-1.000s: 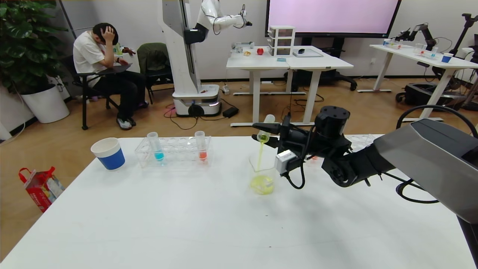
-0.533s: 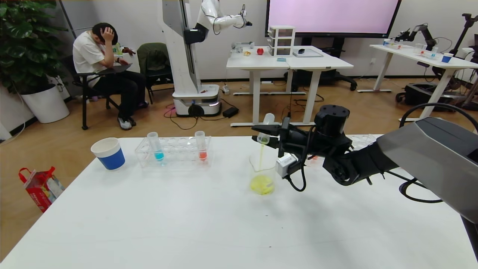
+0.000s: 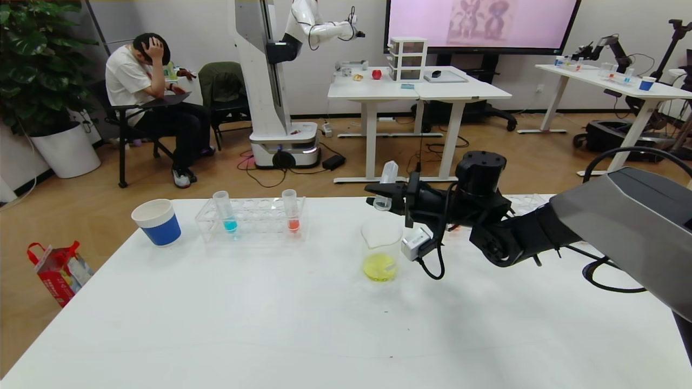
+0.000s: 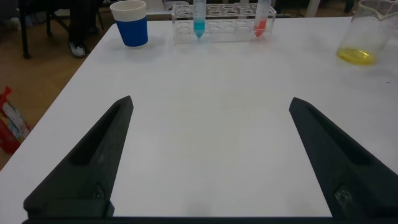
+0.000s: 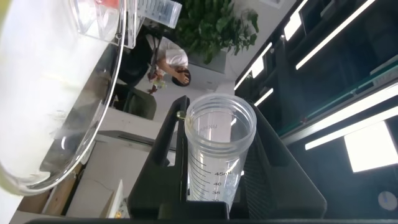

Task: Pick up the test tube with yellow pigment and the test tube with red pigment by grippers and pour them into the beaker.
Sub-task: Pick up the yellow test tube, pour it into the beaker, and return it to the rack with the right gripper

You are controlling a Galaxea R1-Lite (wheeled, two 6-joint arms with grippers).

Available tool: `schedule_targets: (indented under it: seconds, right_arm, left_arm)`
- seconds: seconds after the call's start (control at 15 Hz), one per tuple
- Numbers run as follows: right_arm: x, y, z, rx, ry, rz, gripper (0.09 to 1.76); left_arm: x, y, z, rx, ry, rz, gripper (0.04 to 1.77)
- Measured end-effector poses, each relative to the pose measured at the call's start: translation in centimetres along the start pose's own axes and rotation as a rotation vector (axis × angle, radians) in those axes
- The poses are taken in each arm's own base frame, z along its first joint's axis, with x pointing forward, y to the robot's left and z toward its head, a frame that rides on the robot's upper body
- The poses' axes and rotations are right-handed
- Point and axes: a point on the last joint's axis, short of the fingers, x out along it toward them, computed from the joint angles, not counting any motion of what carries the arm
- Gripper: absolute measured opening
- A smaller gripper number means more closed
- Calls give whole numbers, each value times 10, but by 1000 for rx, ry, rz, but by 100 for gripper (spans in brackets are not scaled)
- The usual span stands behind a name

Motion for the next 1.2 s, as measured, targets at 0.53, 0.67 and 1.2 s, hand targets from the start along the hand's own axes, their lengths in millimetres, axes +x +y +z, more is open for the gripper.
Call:
schedule_targets:
  seconds: [0.53,0.67,1.2]
  right_arm:
    - [6,-18,-1,299,-28,-35,51]
    - [5,-37,-8,417,-23,-77,51]
    - [-59,-68,-30,1033,307,-345,51]
  left_arm:
    - [0,0,0,0,0,0,175]
    - [0,0,0,0,0,0,175]
    - [0,0,0,0,0,0,175]
